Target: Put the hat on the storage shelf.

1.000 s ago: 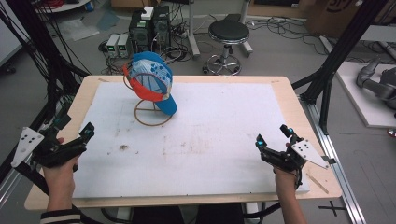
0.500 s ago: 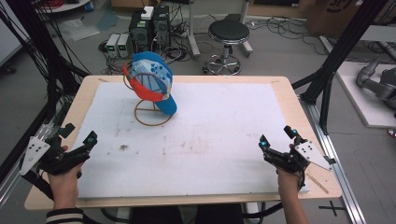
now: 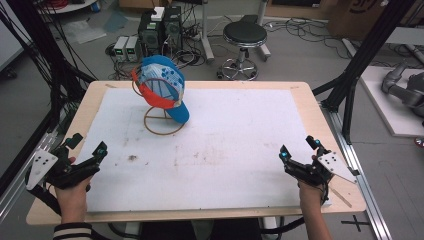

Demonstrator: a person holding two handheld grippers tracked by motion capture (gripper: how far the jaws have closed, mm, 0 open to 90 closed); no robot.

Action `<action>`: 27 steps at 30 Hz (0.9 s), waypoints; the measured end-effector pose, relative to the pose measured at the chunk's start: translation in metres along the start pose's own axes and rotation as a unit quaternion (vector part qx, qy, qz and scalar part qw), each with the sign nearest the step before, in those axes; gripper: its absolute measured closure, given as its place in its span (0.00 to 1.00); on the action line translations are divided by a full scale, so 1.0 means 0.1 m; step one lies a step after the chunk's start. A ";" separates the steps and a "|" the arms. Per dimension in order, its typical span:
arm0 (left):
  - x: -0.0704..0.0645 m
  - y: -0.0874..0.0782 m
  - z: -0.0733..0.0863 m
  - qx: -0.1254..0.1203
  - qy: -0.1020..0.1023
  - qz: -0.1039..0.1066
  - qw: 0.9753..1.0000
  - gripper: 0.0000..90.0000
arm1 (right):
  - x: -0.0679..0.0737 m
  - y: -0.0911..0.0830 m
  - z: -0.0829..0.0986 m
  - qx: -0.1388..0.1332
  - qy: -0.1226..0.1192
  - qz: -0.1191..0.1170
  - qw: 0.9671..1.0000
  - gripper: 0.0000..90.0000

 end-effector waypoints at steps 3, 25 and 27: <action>-0.02 0.00 0.00 0.000 -0.001 0.001 1.000 0.14 | 0.02 -0.01 -0.01 0.000 -0.002 -0.001 1.000 0.04; -0.08 0.06 0.03 0.013 0.013 0.010 1.000 0.14 | 0.01 -0.05 0.00 0.003 -0.005 0.001 1.000 0.04; -0.08 0.06 0.04 0.014 0.014 0.010 1.000 0.14 | 0.01 -0.05 0.01 0.003 -0.004 0.002 1.000 0.04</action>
Point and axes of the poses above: each handheld gripper's, and its own axes: y roughly forward along the jaws, z roughly out of its underside, x roughly to its left, the point moved 9 cm from there along y, roughly forward along the jaws, and after that the axes turned 5 degrees about x, right-handed, at the moved point
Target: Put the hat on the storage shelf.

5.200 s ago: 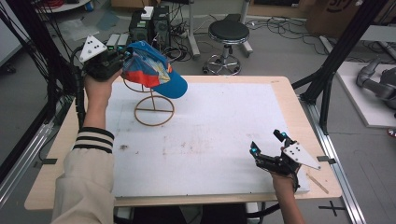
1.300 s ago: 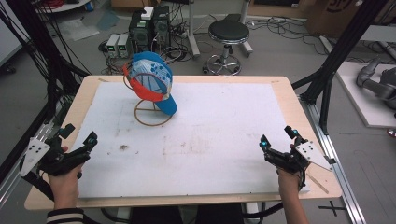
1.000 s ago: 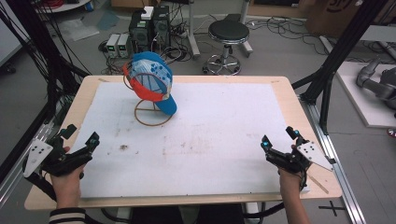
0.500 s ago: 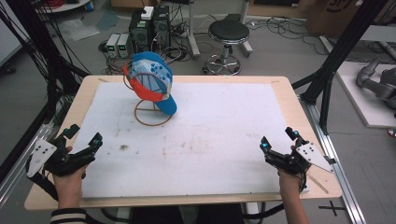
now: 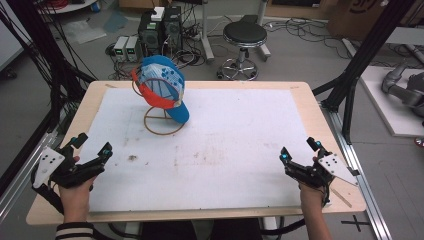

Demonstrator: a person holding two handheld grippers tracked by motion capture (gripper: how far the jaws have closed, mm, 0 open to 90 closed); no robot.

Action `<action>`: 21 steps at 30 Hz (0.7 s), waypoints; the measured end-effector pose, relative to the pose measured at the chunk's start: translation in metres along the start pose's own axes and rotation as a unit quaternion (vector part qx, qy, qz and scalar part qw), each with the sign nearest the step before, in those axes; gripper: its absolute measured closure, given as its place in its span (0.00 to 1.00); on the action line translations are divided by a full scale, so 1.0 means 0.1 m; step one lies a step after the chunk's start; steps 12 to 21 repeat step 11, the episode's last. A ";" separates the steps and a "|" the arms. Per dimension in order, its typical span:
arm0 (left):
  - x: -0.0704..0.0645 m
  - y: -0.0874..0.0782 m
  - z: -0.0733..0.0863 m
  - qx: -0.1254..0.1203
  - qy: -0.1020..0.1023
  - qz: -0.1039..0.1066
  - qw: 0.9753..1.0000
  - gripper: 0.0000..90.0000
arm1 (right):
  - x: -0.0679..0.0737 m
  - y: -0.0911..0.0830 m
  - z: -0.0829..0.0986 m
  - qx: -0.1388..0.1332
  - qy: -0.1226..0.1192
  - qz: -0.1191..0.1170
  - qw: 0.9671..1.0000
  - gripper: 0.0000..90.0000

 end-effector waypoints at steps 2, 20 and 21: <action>0.00 0.01 0.00 0.002 0.003 -0.001 1.000 0.14 | 0.00 0.00 0.00 0.000 0.001 0.000 1.000 0.04; -0.03 0.03 0.00 0.005 0.010 0.001 1.000 0.14 | -0.01 -0.02 0.00 0.000 0.000 0.003 1.000 0.04; -0.03 0.03 0.00 0.005 0.010 0.001 1.000 0.14 | -0.01 -0.02 0.00 0.000 0.000 0.003 1.000 0.04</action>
Point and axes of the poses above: each handheld gripper's, and its own axes: y roughly forward along the jaws, z roughly out of its underside, x roughly to its left, the point moved 9 cm from there along y, roughly forward along the jaws, and after that the axes turned 5 degrees about x, right-handed, at the moved point
